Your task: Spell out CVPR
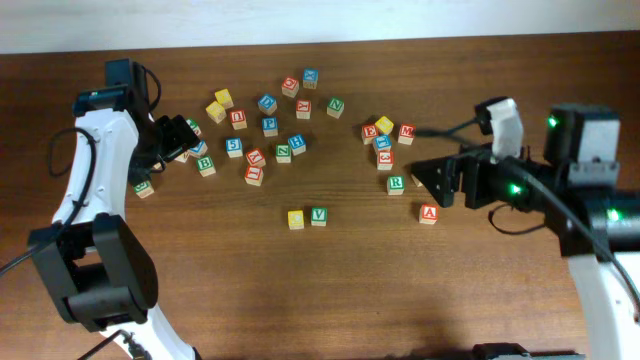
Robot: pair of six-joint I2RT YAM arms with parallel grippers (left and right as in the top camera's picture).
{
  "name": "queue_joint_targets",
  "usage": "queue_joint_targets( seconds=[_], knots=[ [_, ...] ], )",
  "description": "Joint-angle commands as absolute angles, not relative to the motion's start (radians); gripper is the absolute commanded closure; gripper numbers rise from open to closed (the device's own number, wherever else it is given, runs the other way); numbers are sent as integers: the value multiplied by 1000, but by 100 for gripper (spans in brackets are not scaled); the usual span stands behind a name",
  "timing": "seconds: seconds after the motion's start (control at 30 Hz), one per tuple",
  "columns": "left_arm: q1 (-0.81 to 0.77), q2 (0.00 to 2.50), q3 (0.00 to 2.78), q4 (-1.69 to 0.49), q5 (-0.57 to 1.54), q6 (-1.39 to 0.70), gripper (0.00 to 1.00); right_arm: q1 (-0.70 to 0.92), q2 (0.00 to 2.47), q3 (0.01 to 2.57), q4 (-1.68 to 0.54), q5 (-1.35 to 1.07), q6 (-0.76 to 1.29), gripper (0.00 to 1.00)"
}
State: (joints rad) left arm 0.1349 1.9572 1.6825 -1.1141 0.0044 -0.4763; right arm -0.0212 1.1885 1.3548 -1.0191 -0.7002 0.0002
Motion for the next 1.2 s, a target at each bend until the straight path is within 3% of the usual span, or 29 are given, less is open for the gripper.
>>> queue_joint_targets(
  seconds=[0.0,0.13,0.23,0.3,0.47,0.6,1.07,1.1,1.13,1.17],
  knots=[
    [133,1964,1681,-1116,12,-488,1,-27,1270,1381,-1021,-984,15,2],
    [133,1964,1682,-1115,12,-488,1,-27,1352,1380,-1021,-1112,15,2],
    [133,1964,1682,-1116,12,-488,1,-24,1413,1380,-1022,-1062,15,2],
    [133,1964,1682,-1116,12,-488,1,-7,1450,1380,-1047,-901,19,1],
    [133,1964,1681,-1116,12,-488,1,103,1505,1380,-1072,-208,292,1],
    [131,1964,1681,-1120,12,-488,1,155,1551,1380,-1066,76,402,2],
    [131,1964,1682,-1120,11,-488,1,157,1756,1380,-1006,41,427,2],
    [131,1964,1681,-1120,12,-488,1,157,1756,1380,-998,9,416,18],
    [131,1964,1681,-1119,12,-488,1,157,1756,1380,-980,-54,373,19],
    [131,1964,1681,-1118,12,-488,1,157,1756,1380,-963,-112,343,3]
  ],
)
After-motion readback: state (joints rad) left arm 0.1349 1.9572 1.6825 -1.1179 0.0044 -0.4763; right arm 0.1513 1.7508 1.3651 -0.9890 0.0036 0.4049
